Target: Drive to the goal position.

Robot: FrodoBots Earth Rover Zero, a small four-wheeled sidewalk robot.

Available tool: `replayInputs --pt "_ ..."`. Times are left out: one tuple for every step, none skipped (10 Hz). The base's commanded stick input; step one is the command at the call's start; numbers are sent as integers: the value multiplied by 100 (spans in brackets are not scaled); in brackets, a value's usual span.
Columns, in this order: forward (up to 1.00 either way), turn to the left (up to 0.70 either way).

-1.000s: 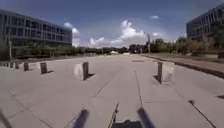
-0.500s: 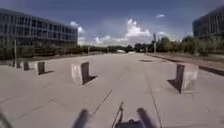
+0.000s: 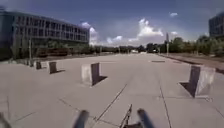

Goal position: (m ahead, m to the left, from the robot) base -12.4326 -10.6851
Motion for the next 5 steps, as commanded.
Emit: replayInputs --pt "0 45" --pt "0 45" --pt "0 45" --pt "0 45" --pt "0 45"
